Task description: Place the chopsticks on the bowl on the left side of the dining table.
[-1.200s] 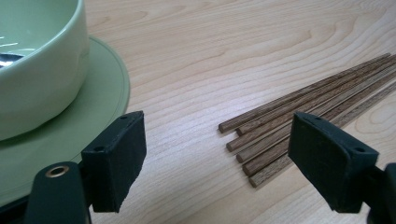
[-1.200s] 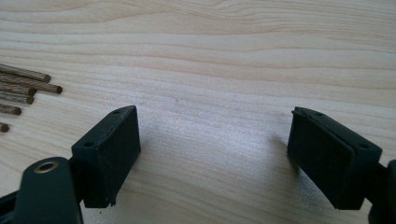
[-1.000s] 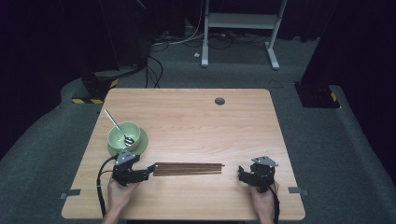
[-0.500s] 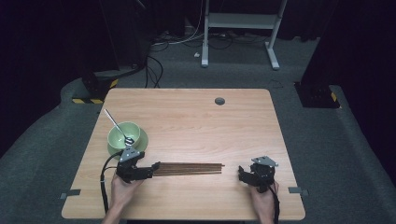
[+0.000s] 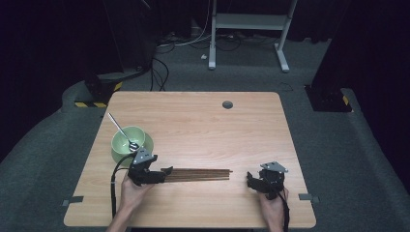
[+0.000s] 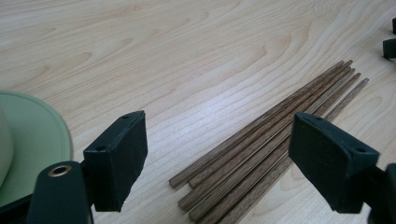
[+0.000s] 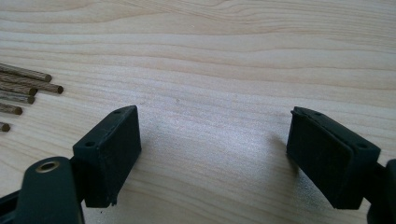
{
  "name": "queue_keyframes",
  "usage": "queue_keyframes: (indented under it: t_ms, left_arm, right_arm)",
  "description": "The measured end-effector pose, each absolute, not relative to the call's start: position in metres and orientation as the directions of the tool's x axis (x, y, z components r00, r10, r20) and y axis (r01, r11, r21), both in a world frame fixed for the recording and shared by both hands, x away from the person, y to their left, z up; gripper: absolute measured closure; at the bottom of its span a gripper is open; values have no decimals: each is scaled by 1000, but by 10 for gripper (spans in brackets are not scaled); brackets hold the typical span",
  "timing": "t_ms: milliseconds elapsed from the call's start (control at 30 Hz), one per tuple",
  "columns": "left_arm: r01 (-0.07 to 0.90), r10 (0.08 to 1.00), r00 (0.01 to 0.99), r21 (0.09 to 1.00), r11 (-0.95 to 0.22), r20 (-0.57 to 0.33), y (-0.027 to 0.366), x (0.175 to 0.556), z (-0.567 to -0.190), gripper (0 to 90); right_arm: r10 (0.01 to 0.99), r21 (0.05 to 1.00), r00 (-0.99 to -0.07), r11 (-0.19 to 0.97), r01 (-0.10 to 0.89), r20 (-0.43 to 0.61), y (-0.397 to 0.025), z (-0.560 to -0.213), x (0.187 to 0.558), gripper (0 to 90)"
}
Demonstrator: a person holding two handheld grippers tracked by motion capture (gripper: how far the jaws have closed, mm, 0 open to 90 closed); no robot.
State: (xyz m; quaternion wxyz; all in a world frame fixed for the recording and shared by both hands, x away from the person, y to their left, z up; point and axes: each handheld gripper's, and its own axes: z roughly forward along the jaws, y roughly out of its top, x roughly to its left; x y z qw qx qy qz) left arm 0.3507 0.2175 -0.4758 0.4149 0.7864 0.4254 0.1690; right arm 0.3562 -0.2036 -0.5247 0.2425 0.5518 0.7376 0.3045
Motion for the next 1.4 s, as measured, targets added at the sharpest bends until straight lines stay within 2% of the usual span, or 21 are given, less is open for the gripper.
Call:
queue_keyframes:
  t_ms: [767, 1400]
  left_arm:
    - [496, 752, 657, 779, -385, -47, 185, 368, -466, 274]
    - [483, 704, 708, 761, -434, -48, 161, 377, -460, 265]
  right_arm:
    - [962, 717, -273, 205, 667, -21, -204, -525, 356, 172]
    - [962, 717, -272, 204, 667, -21, -203, -525, 356, 172]
